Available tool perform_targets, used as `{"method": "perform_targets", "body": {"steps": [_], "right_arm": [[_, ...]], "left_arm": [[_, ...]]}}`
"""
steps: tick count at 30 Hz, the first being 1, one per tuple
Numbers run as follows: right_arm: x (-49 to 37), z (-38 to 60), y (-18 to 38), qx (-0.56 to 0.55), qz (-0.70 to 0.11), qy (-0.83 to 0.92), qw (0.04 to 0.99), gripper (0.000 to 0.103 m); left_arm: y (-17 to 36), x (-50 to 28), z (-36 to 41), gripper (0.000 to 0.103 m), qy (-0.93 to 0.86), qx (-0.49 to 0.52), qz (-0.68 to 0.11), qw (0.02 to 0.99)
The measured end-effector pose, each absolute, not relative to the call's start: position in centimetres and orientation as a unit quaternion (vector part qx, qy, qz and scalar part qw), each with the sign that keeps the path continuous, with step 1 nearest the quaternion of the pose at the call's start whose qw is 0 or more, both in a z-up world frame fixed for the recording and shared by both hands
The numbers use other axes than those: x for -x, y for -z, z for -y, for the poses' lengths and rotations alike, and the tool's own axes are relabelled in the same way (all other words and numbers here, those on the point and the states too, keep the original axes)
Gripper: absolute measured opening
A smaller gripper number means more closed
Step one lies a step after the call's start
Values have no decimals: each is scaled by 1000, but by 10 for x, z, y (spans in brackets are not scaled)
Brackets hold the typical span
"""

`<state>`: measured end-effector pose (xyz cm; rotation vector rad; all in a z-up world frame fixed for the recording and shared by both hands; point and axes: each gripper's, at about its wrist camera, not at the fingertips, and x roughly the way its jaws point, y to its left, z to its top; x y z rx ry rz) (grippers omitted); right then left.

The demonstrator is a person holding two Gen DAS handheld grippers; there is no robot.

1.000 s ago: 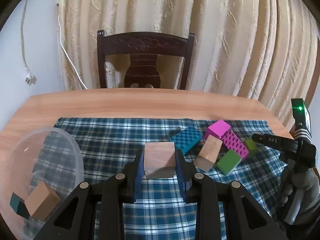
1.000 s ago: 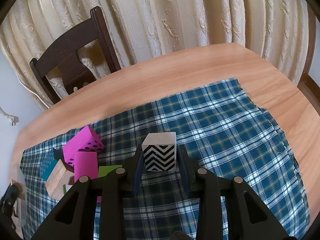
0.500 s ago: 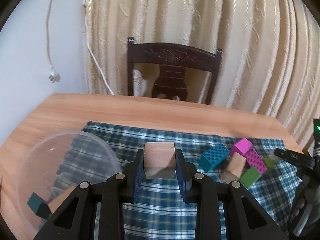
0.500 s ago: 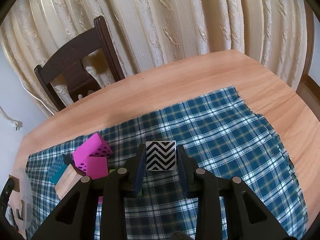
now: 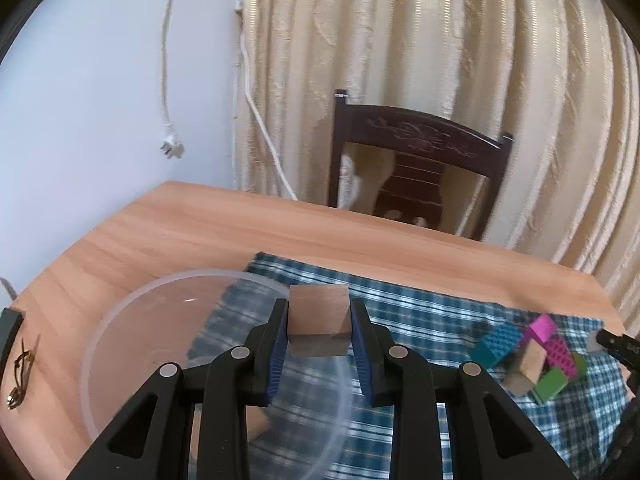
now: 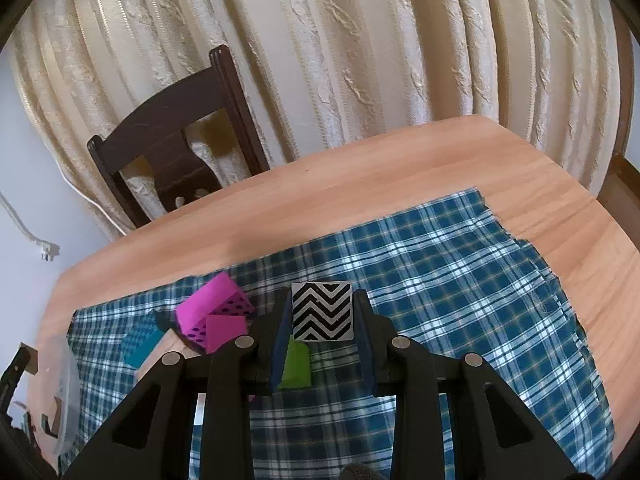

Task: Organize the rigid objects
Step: 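Lower the tan cube into the bowl and open the left gripper, then carry the zigzag cube to the bowl and release it with the right gripper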

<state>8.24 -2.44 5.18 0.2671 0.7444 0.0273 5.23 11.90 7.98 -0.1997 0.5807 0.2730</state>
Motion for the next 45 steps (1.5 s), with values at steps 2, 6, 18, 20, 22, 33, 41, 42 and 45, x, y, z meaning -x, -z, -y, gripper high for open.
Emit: {"method": "perform_targets", "body": {"steps": [2, 6, 18, 20, 22, 33, 41, 42, 45], "right_arm": [[-81, 23, -53, -129, -360, -17, 924, 31], [-78, 18, -56, -128, -357, -28, 925, 31], [-76, 8, -56, -128, -360, -53, 923, 31], [-74, 3, -57, -129, -360, -64, 922, 31], [-70, -4, -60, -129, -358, -78, 921, 31], [-33, -72, -80, -111, -344, -181, 915, 31], [-14, -144, -88, -77, -348, -244, 902, 31], [-13, -152, -88, -71, -349, -248, 901, 31], [-10, -181, -88, -54, -354, -269, 894, 31]], "left_arm": [[-79, -51, -126, 32, -146, 103, -285, 942], [-80, -49, -135, 32, -175, 107, -285, 936], [-87, -38, -153, 84, -234, 123, -259, 929], [-89, -38, -155, 85, -236, 122, -254, 930], [-91, -35, -157, 86, -239, 124, -248, 931], [-104, -18, -176, 92, -252, 128, -209, 936], [-97, -9, -197, 93, -259, 136, -208, 934], [-97, -7, -201, 93, -261, 140, -208, 932], [-97, -3, -209, 93, -262, 154, -203, 931]]}}
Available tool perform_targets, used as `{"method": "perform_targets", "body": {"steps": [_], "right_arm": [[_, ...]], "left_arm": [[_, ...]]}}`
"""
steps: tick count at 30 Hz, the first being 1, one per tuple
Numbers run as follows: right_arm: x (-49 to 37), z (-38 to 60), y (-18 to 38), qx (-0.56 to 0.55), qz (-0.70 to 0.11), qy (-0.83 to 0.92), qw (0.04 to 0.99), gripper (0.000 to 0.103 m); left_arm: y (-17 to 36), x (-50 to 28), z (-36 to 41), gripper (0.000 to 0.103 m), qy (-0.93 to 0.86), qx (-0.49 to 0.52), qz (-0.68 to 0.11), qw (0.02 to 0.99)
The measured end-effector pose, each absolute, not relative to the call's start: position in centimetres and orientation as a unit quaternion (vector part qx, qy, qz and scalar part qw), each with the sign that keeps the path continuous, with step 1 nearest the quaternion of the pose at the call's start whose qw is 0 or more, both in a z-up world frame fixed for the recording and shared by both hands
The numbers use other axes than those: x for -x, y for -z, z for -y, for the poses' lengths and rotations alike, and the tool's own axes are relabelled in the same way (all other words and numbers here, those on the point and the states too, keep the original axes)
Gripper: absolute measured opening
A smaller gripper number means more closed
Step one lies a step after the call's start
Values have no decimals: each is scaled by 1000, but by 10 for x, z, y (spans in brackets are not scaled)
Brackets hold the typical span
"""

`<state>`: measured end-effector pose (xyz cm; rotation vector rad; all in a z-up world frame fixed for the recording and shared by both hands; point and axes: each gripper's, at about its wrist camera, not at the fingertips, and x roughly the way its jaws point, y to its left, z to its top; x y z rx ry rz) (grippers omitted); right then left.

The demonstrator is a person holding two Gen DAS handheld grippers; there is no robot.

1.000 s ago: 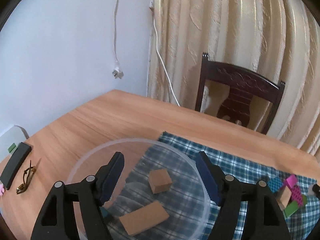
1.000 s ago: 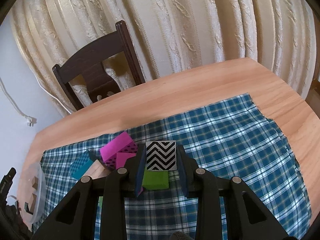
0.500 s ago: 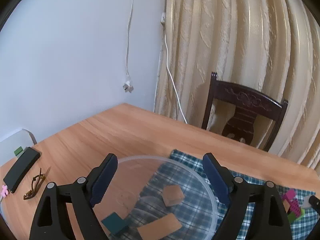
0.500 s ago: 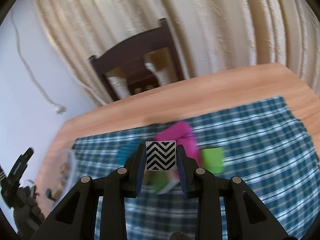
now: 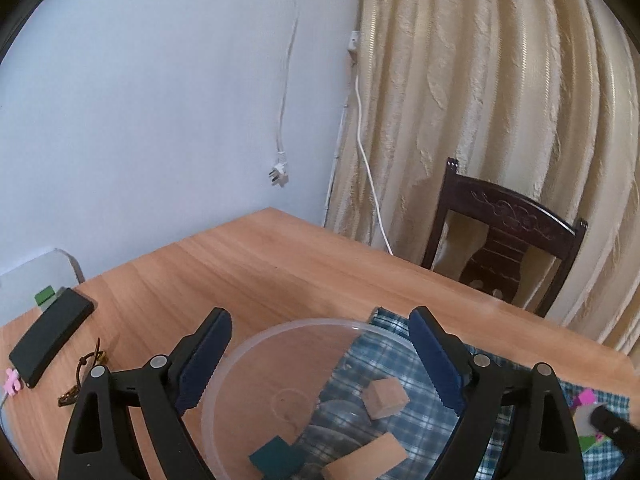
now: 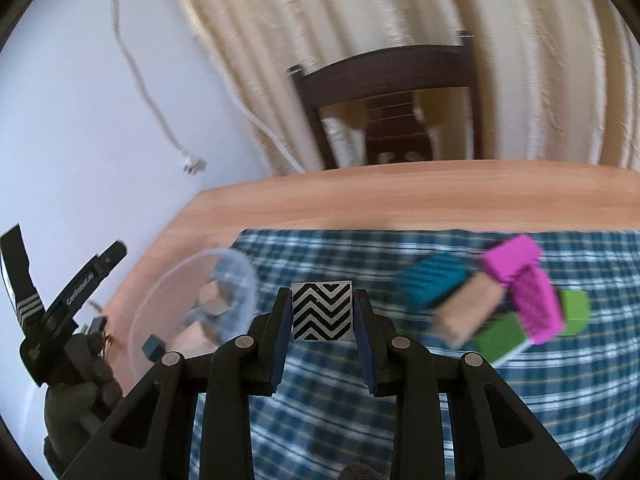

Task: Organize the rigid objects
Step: 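Carry the zigzag cube to the bowl and release it with the right gripper, then move the right gripper back over the remaining pink and green blocks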

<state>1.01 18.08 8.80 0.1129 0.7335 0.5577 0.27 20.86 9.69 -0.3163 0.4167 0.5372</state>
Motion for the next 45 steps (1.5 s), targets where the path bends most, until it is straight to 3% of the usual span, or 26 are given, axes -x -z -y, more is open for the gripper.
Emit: {"method": "perform_targets", "body": {"steps": [15, 20, 33, 37, 45], "right_arm": [[-9, -272, -72, -15, -374, -326, 868, 31], [-10, -289, -61, -14, -392, -344, 853, 32], [-14, -268, -51, -29, -402, -326, 855, 34], [-15, -261, -52, -23, -395, -311, 864, 45], [-17, -239, -55, -18, -384, -279, 880, 45]], "left_arm": [[-104, 8, -211, 95, -257, 171, -187, 933], [-105, 11, -215, 101, -260, 183, -180, 931], [-102, 6, -208, 102, -254, 177, -186, 932], [-102, 5, -206, 102, -250, 174, -188, 934], [-100, 1, -196, 102, -235, 163, -193, 939]]}}
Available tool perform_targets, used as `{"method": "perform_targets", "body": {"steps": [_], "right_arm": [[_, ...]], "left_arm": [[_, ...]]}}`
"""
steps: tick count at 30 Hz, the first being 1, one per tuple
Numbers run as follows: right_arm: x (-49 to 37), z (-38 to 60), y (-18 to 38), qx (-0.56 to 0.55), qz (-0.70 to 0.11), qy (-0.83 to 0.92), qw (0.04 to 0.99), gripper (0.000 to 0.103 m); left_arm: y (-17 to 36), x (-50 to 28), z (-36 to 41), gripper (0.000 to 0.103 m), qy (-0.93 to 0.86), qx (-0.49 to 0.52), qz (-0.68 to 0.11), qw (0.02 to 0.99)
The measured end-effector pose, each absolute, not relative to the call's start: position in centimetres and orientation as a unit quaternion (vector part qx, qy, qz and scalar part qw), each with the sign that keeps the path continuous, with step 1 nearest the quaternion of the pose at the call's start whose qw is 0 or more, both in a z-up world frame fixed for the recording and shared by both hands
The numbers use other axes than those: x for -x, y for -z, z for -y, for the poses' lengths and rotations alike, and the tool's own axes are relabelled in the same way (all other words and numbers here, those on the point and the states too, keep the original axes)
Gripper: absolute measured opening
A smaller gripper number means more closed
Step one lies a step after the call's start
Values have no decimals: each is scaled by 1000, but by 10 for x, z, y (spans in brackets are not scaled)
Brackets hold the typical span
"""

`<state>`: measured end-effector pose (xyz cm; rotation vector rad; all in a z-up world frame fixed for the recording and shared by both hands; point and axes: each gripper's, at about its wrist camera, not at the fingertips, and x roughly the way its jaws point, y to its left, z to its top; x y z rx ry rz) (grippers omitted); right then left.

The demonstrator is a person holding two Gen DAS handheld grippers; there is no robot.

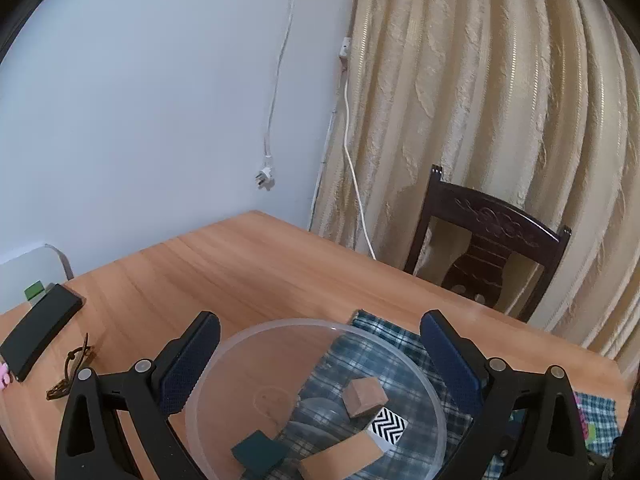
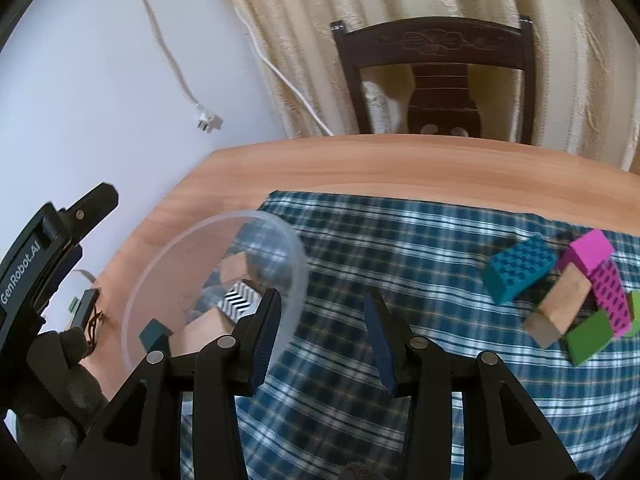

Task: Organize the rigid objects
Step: 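Move the right gripper back over the remaining pink and green blocks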

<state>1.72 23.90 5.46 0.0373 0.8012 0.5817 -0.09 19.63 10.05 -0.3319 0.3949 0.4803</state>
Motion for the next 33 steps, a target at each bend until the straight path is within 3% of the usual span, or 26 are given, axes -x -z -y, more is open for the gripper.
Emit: {"method": "perform_targets", "body": {"steps": [33], "right_arm": [[-51, -94, -67, -96, -362, -116, 920, 45]], "left_arm": [[-94, -14, -158, 102, -182, 109, -221, 952]]}}
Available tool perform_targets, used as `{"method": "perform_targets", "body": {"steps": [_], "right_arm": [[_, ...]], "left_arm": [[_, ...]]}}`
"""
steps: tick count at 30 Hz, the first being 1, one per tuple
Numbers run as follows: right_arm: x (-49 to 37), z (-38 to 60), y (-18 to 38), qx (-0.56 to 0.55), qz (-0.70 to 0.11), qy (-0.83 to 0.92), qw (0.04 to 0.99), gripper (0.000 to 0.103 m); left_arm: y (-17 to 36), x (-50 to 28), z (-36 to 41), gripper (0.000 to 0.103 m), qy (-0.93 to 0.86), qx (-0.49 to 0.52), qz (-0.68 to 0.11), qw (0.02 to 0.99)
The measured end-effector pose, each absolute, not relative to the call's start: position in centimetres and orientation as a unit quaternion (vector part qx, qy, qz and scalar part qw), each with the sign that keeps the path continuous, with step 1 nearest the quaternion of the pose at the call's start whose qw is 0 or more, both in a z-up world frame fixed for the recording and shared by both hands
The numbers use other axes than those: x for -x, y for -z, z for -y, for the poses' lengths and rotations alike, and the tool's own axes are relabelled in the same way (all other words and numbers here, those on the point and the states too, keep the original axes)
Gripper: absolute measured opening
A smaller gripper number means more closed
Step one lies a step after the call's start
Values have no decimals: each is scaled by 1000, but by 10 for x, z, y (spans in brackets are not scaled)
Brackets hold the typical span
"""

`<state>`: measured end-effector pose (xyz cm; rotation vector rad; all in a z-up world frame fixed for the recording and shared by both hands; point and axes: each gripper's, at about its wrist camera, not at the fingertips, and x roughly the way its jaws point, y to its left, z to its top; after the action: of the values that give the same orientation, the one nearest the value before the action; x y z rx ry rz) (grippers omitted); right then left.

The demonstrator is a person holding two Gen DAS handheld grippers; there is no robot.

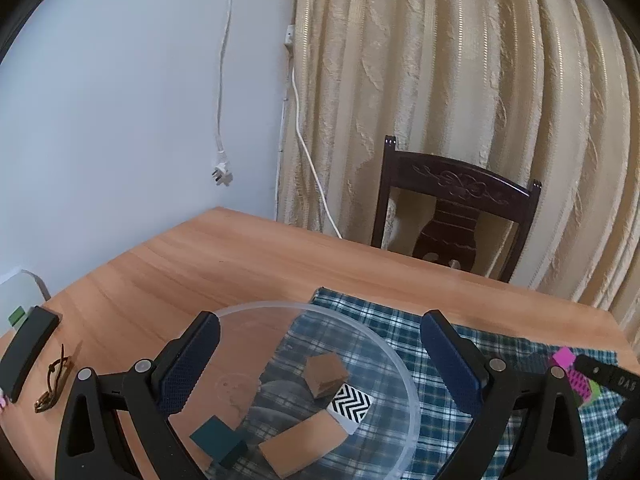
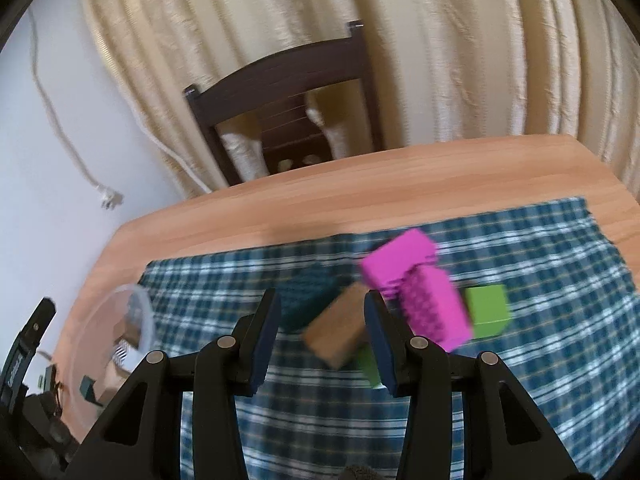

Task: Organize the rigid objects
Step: 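Move the right gripper back over the remaining pink and green blocks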

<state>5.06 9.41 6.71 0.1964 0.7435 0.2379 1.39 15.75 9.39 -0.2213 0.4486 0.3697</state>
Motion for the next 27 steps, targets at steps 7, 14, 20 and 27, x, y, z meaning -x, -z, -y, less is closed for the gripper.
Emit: {"method": "perform_targets", "body": {"steps": [7, 14, 20, 27], "right_arm": [[-63, -46, -60, -126, -380, -69, 914, 45], [-72, -15, -50, -149, -399, -34, 904, 45], [-79, -6, -36, -154, -421, -15, 894, 45], [-85, -3, -25, -152, -432, -8, 889, 45]], "left_arm": [[-92, -16, -150, 102, -175, 98, -225, 953], [-89, -20, -140, 102, -164, 80, -232, 956], [-87, -21, -132, 102, -154, 71, -233, 958], [-88, -23, -123, 102, -140, 58, -233, 961]]}}
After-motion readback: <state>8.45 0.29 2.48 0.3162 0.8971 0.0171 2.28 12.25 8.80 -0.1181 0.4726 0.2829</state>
